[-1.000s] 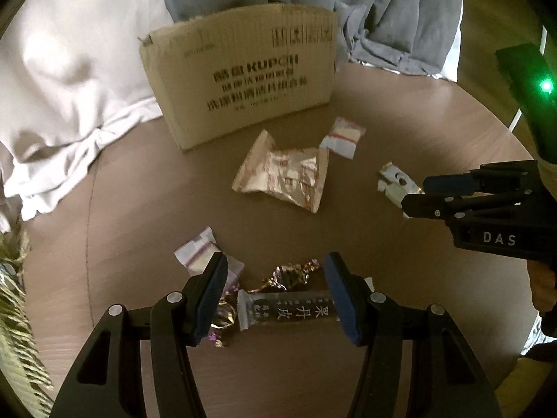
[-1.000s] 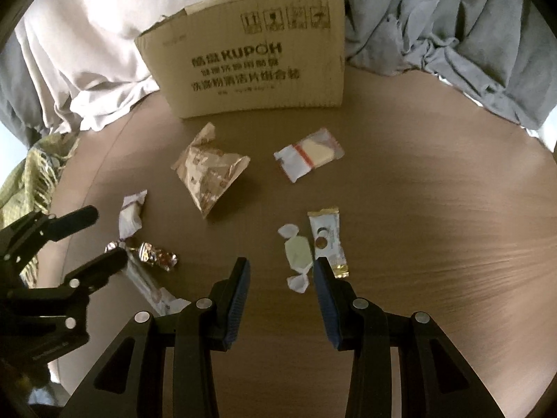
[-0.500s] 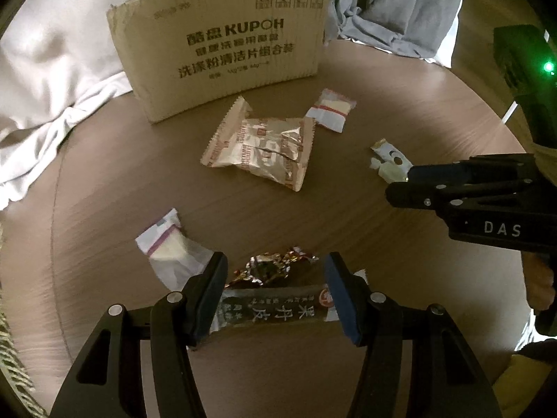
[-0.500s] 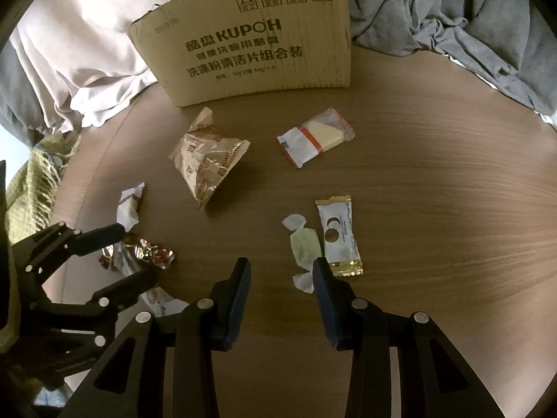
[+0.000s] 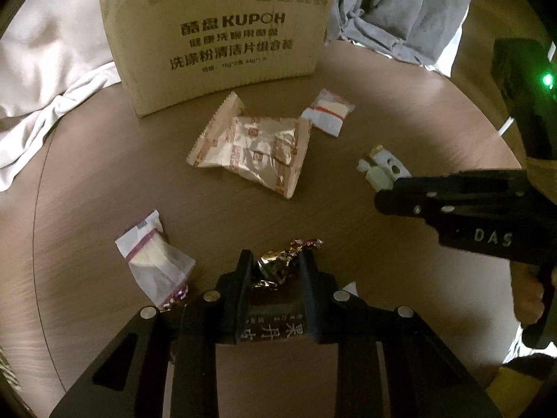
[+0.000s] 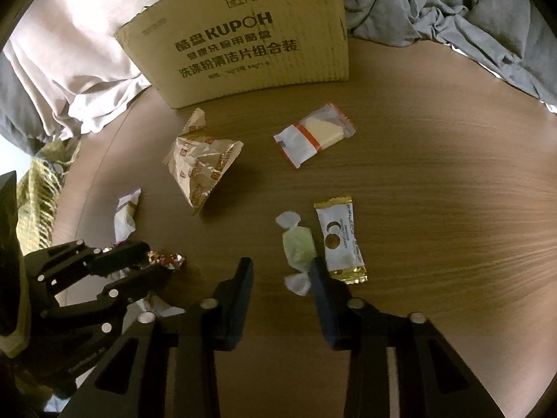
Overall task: Organize snacks
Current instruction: 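Lower the left tool and grasp the long snack bar with chocolates, then carry the snack bar into the cardboard box and open the left tool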
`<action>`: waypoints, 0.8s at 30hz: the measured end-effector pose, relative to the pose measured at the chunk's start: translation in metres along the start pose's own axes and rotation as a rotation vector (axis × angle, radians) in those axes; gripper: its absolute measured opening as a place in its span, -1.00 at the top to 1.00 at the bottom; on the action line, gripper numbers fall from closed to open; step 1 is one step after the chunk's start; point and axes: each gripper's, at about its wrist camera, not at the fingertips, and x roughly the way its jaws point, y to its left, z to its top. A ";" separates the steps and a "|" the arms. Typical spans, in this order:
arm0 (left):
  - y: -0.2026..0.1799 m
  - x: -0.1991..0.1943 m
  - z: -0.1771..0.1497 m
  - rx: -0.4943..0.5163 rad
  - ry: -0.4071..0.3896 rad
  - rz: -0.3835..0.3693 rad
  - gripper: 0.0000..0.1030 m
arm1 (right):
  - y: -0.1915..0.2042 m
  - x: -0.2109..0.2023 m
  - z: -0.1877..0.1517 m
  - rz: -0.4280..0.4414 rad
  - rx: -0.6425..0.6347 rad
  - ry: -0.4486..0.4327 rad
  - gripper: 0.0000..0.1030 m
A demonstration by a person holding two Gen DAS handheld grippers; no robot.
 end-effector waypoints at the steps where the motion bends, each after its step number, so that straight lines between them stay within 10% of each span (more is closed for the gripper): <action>1: 0.001 -0.001 0.002 -0.010 -0.007 -0.004 0.48 | 0.000 0.001 0.001 0.005 0.004 0.001 0.39; 24: 0.008 -0.015 0.019 -0.091 -0.083 -0.002 0.48 | 0.007 0.008 0.017 -0.027 -0.064 -0.017 0.58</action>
